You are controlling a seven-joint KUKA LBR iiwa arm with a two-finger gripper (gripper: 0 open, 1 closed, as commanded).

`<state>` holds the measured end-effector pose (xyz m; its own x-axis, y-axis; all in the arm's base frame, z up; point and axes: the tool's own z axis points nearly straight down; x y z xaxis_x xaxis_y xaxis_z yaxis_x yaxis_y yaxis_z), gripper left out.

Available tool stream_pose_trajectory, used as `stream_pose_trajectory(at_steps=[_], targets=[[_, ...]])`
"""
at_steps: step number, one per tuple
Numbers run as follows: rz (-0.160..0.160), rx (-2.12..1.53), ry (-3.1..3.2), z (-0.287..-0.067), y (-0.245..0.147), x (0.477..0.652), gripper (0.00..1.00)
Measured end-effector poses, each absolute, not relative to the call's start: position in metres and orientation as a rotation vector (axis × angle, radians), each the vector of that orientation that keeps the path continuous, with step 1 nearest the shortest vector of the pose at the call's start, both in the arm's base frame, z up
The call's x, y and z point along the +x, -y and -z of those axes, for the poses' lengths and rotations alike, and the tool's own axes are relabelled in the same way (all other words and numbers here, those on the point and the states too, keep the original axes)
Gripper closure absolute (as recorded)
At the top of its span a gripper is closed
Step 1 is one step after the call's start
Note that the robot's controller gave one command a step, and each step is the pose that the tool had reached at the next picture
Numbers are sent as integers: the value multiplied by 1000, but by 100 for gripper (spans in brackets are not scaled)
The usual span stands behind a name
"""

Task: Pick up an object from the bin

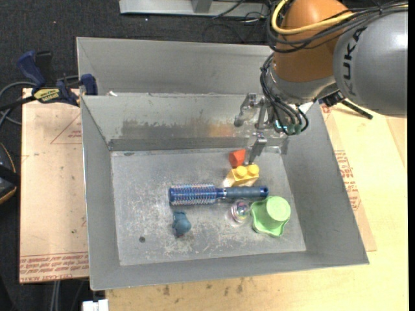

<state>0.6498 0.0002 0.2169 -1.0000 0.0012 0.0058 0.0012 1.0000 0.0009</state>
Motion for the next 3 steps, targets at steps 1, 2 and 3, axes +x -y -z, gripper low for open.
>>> stream_pose_trajectory(at_steps=[1,2,3], targets=[[2,62,3151,-83,-57,588,0],[4,82,3143,-101,-85,573,0],[3,-64,3144,-113,-80,574,0]])
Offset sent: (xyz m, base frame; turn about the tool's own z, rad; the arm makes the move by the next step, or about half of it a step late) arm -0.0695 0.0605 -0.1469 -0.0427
